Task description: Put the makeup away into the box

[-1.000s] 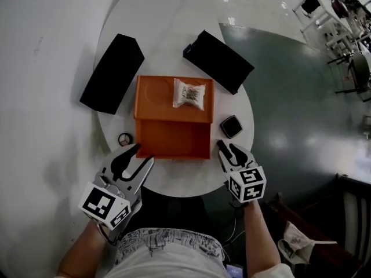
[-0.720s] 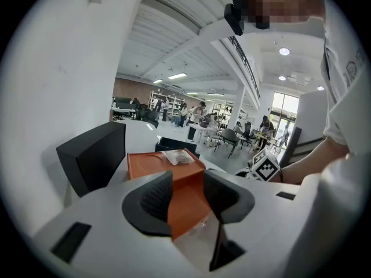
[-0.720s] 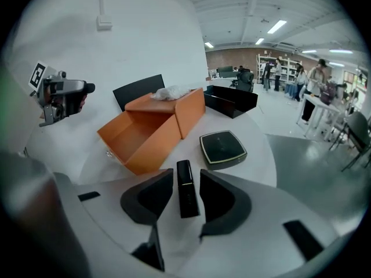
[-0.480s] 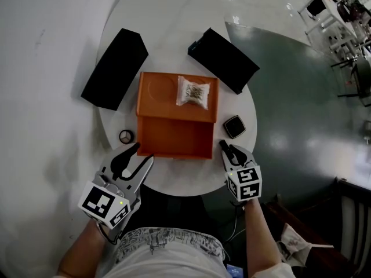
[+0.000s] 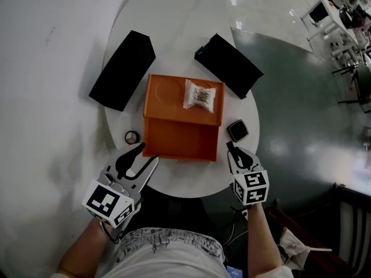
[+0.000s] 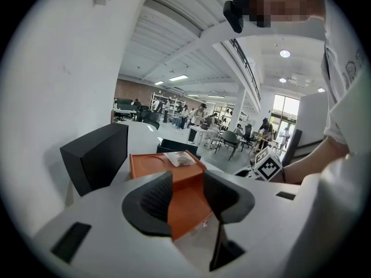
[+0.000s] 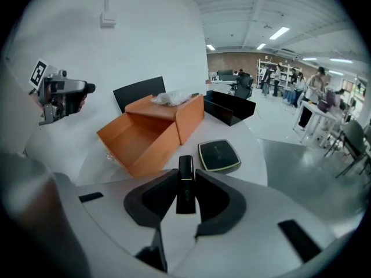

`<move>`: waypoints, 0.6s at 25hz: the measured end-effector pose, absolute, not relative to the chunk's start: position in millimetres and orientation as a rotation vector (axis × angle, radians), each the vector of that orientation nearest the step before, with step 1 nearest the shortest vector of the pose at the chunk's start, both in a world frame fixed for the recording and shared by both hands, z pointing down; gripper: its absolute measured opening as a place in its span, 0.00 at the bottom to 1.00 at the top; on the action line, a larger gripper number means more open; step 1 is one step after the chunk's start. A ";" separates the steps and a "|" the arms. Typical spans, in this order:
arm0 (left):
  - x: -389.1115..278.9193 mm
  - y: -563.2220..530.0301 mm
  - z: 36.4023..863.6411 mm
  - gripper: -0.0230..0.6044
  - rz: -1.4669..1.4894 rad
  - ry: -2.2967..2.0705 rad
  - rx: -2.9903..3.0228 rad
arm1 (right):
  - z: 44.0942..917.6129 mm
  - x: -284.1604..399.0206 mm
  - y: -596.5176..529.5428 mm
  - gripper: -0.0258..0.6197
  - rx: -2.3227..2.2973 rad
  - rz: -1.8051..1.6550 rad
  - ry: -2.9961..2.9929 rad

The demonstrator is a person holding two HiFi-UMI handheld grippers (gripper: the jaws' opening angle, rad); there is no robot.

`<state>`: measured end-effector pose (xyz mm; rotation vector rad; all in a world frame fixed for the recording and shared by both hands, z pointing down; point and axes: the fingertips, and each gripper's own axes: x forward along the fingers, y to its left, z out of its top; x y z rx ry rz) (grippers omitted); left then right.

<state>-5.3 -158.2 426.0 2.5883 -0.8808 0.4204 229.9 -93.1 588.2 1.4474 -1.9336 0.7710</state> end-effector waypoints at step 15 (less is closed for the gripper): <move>-61.4 -171.1 408.9 0.33 0.313 -1.027 2.547 | 511.1 102.0 -154.4 0.20 1.202 0.616 -2.213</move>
